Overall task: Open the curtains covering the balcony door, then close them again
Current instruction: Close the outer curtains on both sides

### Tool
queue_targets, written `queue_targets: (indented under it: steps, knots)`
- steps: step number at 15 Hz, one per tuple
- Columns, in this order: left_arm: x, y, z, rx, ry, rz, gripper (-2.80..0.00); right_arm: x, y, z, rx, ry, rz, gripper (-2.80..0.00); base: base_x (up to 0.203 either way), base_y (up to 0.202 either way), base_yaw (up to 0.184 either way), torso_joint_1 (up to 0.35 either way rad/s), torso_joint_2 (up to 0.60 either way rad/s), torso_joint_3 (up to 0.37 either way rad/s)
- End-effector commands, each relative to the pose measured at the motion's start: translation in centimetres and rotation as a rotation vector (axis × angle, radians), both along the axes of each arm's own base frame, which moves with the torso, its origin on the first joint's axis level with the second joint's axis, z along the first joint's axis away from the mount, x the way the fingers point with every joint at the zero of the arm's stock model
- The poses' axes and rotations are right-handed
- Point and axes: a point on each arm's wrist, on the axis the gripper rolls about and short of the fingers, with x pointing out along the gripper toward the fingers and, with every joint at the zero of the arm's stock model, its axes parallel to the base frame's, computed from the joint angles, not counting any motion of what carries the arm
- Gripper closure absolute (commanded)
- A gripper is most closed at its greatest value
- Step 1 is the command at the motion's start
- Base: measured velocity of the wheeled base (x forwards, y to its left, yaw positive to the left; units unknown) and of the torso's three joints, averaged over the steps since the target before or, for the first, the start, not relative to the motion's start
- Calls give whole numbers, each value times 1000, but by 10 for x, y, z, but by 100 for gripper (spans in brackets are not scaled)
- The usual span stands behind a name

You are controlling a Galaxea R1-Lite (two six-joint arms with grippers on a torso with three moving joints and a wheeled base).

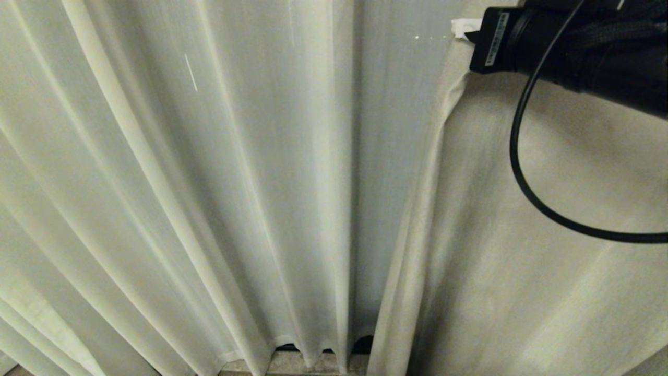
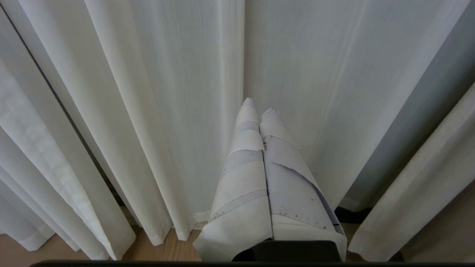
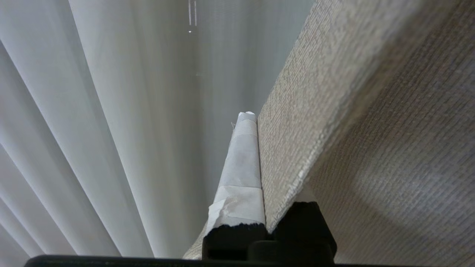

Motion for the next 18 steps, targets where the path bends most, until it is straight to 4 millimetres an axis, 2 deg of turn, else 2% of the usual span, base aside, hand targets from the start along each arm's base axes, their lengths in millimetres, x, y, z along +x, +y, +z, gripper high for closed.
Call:
queue_targets:
  steps: [1, 7, 18]
  knots:
    - [0, 0, 0, -1, -1, 2, 0, -3, 6, 0, 1, -1, 18, 0, 0, 0, 0, 0, 0, 0]
    - [0, 0, 0, -1, -1, 0, 0, -9, 26, -4, -1, -1, 44, 0, 0, 0, 0, 0, 0, 0]
    - [0, 0, 0, -1, -1, 0, 0, -9, 59, -18, -40, -22, 97, 0, 0, 0, 0, 0, 0, 0]
